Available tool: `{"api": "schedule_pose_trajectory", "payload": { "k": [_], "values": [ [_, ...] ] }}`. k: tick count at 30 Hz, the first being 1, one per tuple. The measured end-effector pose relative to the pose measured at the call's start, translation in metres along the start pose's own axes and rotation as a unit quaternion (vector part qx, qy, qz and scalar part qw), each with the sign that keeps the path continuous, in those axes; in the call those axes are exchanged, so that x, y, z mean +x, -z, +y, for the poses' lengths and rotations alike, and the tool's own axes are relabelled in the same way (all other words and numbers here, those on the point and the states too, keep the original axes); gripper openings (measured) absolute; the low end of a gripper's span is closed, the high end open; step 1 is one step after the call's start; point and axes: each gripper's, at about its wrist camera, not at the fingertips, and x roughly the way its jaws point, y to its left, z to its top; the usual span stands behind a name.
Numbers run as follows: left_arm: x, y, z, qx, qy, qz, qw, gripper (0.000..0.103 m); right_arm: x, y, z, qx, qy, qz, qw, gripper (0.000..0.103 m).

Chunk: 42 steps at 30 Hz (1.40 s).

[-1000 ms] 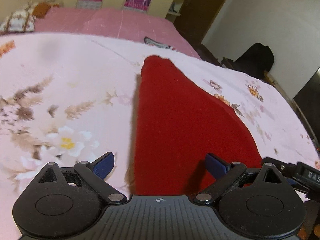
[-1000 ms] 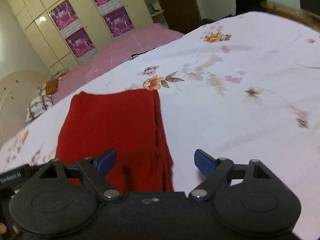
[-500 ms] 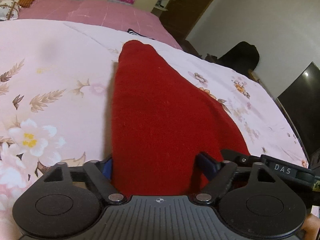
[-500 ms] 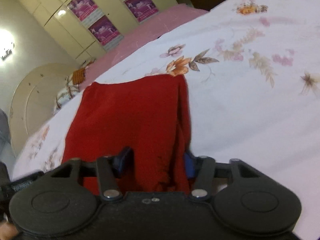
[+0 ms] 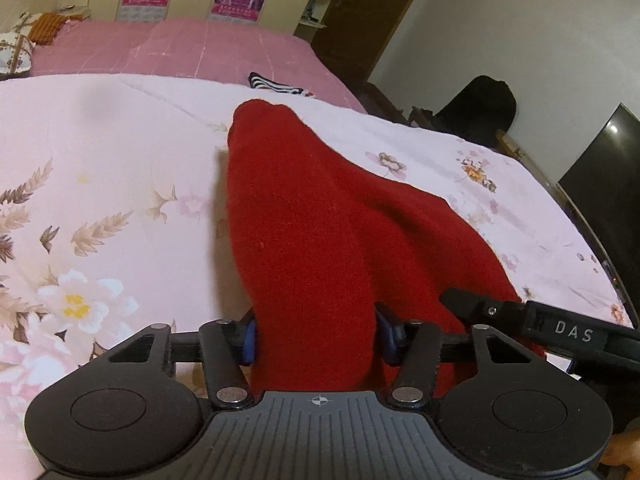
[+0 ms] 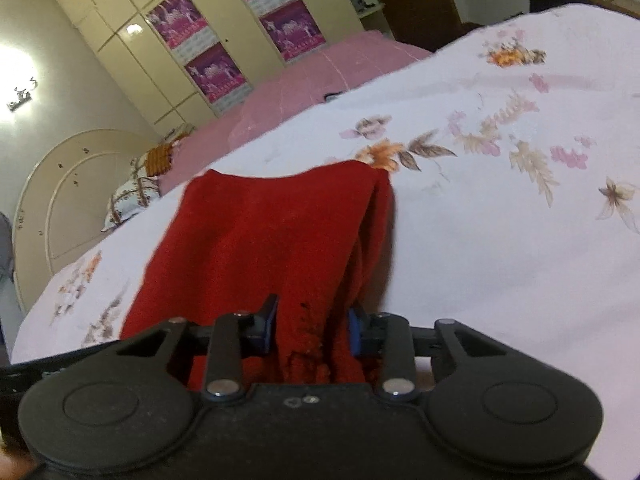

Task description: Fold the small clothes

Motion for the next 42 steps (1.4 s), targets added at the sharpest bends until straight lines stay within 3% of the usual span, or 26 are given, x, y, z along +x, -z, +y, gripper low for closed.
{"api": "schedule_pose_trajectory", "payload": {
  "k": [9,18,26,31,33,34,35,39,42],
  "values": [
    [-0.060,-0.002,0.024,-0.006,0.017,-0.035,0.9992,0.051,-0.017,-0.003,0.064,-0.029,-0.045,-0.017,0.998,0.031],
    [-0.156,-0.003,0.143,-0.021,-0.034,-0.075,0.9964,0.051,0.013,0.033,0.172,-0.044,-0.110,-0.001,0.993,0.030],
    [-0.182,0.001,0.246,-0.040,-0.079,-0.095,0.9915,0.051,0.067,0.064,0.262,-0.084,-0.125,0.007,0.989,0.029],
    [-0.163,0.014,0.295,-0.056,-0.115,-0.092,0.9875,0.051,0.101,0.078,0.282,-0.108,-0.088,0.012,0.990,0.027],
    [-0.157,0.024,0.310,-0.075,-0.119,-0.090,0.9859,0.065,0.113,0.086,0.274,-0.115,-0.036,0.010,0.993,0.031],
    [-0.156,0.028,0.314,-0.075,-0.125,-0.094,0.9848,0.077,0.119,0.087,0.267,-0.115,-0.016,0.020,0.993,0.033],
    [-0.155,0.031,0.314,-0.070,-0.131,-0.097,0.9841,0.083,0.123,0.090,0.261,-0.116,-0.011,0.024,0.993,0.036],
    [-0.164,0.028,0.309,-0.075,-0.141,-0.102,0.9819,0.083,0.112,0.092,0.271,-0.142,0.011,0.005,0.990,0.039],
    [-0.186,0.034,0.292,-0.037,-0.137,-0.115,0.9832,0.083,0.088,0.090,0.281,-0.148,0.010,-0.018,0.989,0.039]
  ]
}}
